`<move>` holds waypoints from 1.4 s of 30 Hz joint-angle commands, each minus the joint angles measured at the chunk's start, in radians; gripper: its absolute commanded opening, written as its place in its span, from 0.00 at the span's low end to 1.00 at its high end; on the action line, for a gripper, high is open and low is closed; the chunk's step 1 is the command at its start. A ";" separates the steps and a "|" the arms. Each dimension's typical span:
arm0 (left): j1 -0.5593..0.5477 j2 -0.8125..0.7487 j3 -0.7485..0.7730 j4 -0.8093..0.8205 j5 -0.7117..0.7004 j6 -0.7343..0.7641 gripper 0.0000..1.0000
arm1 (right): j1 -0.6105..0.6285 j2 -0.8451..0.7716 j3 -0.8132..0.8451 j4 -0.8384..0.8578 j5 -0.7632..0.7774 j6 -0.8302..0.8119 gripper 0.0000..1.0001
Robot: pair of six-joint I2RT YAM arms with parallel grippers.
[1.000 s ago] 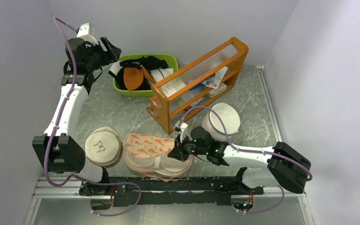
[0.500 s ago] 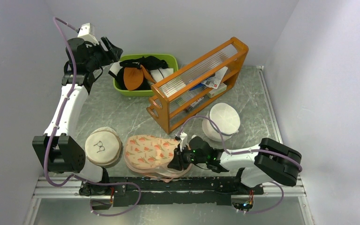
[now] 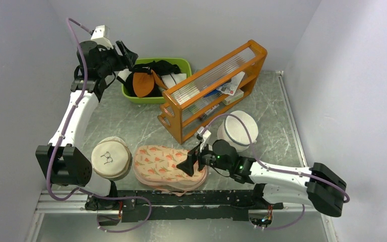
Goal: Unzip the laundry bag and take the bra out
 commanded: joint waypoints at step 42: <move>-0.308 -0.781 -0.438 0.389 -0.081 0.379 0.86 | -0.850 -0.544 0.642 -0.666 0.177 -0.250 1.00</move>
